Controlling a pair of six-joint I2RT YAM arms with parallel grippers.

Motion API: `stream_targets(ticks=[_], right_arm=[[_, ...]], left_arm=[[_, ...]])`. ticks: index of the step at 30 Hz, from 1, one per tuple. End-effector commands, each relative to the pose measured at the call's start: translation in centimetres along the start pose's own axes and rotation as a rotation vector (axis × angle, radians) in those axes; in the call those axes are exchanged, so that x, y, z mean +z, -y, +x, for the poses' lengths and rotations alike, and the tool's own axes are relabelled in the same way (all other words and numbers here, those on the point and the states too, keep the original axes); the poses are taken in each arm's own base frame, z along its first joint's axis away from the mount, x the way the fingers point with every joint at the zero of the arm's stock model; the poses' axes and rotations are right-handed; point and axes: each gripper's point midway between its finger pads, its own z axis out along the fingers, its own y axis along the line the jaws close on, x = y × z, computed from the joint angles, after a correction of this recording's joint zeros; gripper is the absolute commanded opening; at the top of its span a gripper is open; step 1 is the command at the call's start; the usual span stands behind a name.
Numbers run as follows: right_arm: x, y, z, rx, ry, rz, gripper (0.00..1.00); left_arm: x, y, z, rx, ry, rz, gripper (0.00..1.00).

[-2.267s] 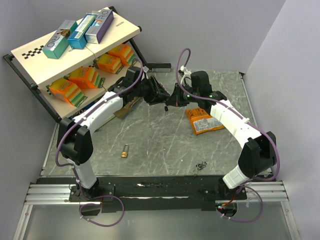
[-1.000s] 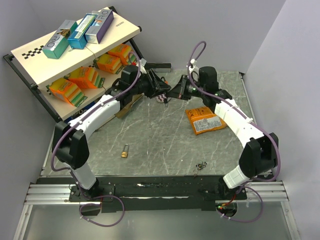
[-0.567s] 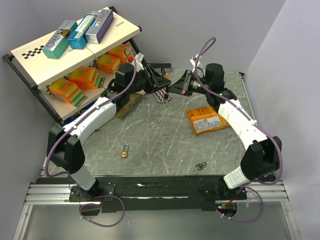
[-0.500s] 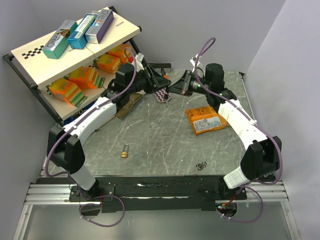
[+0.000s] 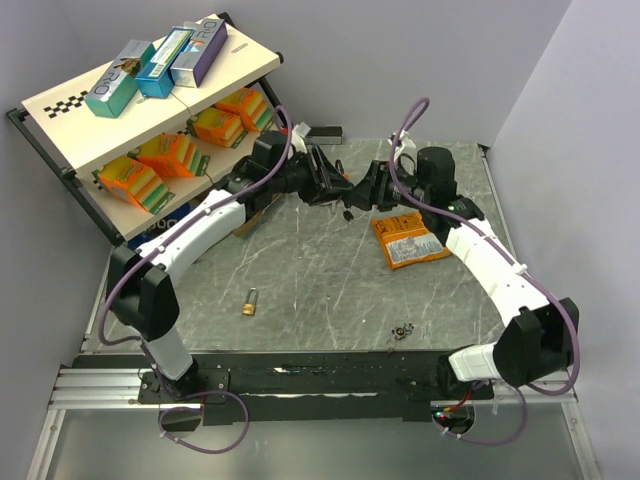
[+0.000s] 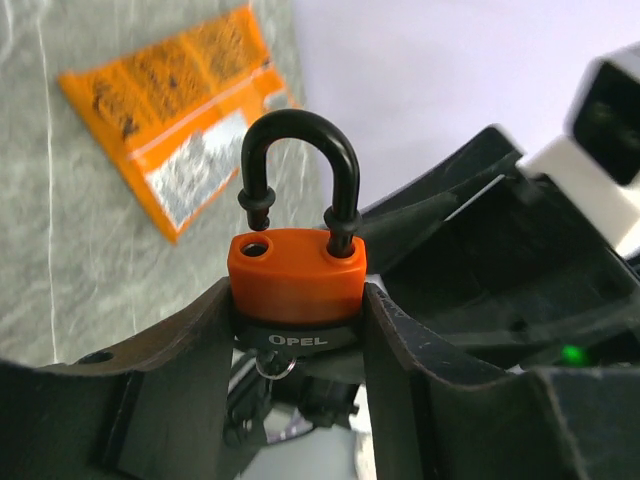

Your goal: Unlock with the key

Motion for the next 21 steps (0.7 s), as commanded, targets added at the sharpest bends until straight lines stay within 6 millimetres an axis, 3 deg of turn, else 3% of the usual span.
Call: stream_targets(ticks=[1, 2, 6, 9, 13, 17, 21], right_arm=[[-2.4, 0.6, -0.8, -0.122, 0.078, 0.097, 0.64], [-2.7, 1.1, 0.5, -0.111, 0.055, 0.114, 0.67], [-4.4, 0.7, 1.5, -0.127, 0.067, 0.122, 0.75], [-5.4, 0.0, 1.0, -0.154, 0.075, 0.110, 0.78], [-6.5, -1.8, -1.1, -0.192, 0.107, 0.049, 0.85], [-6.7, -4.8, -3.2, -0.250, 0.117, -0.067, 0.90], [-6.3, -7.6, -3.7, -0.268, 0.075, -0.229, 0.90]], left_arm=[[0.2, 0.5, 0.8, -0.013, -0.083, 0.014, 0.01], [0.5, 0.1, 0.6, -0.008, -0.083, 0.007, 0.01], [0.6, -1.1, 0.0, 0.025, -0.081, -0.018, 0.01], [0.3, -2.0, 0.5, 0.071, -0.095, -0.011, 0.01], [-0.9, -2.2, 1.4, 0.157, -0.117, 0.034, 0.01], [-2.7, -0.5, 3.4, 0.294, -0.199, 0.173, 0.01], [-5.6, 2.0, 5.9, 0.396, -0.295, 0.346, 0.01]])
